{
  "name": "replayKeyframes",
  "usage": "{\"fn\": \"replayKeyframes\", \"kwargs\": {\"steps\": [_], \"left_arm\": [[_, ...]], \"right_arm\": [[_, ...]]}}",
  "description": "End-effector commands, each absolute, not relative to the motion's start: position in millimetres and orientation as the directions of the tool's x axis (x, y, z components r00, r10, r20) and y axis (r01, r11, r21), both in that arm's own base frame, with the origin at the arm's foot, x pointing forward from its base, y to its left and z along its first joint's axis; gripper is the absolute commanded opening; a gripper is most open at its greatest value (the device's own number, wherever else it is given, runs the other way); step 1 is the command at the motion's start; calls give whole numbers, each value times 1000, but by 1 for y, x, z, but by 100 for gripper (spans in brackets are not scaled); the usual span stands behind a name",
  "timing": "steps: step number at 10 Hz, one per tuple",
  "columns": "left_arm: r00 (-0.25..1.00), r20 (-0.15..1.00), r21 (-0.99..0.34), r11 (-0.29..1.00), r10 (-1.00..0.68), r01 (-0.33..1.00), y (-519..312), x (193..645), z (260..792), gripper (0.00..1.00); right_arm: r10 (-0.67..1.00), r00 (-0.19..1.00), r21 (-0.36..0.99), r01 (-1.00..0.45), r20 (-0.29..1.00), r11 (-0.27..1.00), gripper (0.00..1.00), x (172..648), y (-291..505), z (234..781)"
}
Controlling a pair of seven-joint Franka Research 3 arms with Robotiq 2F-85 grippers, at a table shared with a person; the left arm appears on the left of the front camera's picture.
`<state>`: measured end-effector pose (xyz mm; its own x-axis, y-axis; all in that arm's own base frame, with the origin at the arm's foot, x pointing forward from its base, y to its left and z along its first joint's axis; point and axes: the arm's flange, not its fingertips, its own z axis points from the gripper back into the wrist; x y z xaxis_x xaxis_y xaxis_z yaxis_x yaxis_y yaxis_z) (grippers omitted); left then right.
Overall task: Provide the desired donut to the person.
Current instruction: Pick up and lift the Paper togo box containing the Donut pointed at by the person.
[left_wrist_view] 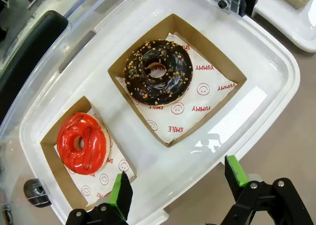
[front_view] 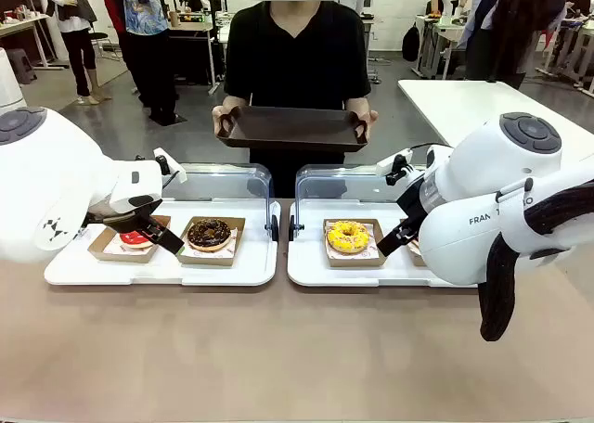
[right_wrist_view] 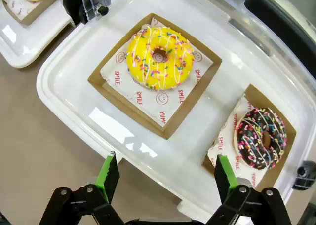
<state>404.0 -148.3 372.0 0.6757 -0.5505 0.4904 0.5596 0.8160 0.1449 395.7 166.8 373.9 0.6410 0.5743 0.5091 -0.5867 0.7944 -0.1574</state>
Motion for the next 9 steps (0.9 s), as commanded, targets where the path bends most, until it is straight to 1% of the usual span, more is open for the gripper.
{"fn": "replayKeyframes", "kwargs": {"steps": [1,9], "left_arm": [[676,490,145,816,-551,560,-148,404,372,100],[676,490,145,816,-551,560,-148,404,372,100]], "right_arm": [[574,641,-157,-587,509,794,100,396,167,374],[574,641,-157,-587,509,794,100,396,167,374]]}}
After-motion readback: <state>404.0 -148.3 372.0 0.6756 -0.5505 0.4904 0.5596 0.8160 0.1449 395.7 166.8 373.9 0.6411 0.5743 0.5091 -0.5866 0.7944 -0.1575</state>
